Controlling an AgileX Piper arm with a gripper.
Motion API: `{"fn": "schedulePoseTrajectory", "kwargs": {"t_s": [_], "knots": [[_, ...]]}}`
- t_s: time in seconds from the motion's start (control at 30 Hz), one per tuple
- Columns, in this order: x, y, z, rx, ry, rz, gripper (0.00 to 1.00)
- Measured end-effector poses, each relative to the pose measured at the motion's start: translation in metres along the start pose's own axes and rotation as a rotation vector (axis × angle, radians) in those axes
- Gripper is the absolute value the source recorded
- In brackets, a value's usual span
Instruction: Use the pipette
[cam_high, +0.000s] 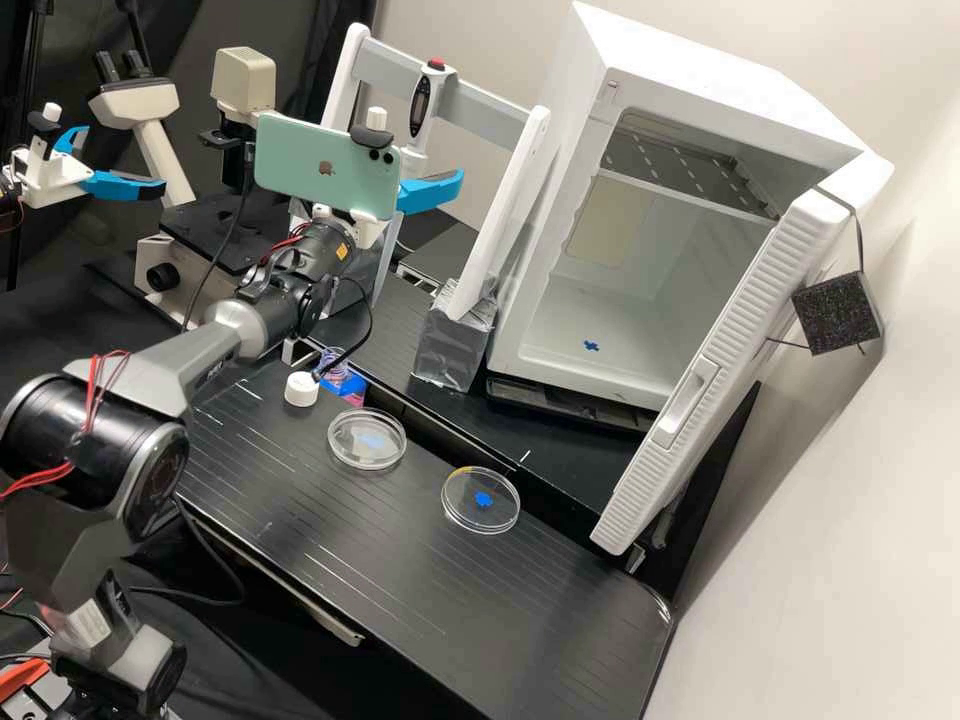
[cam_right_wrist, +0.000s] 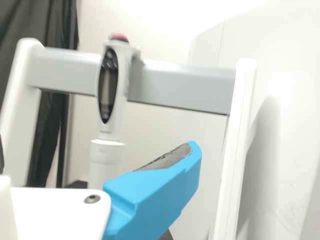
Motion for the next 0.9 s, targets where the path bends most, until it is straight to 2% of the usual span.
{"fn": "schedulePoseTrajectory", "kwargs": {"t_s": [0.17,0.3,0.33,0.77,0.9], "knots": [[0.025,-0.005,0.004,-0.014,-0.037,-0.048,1.00],[0.037,-0.002,0.007,-0.019,-0.057,-0.053,1.00],[0.039,-0.001,0.007,-0.019,-0.060,-0.053,0.00],[0.044,0.002,0.004,-0.016,-0.054,-0.046,0.00],[0.048,-0.001,-0.002,-0.041,-0.037,-0.052,0.00]]}}
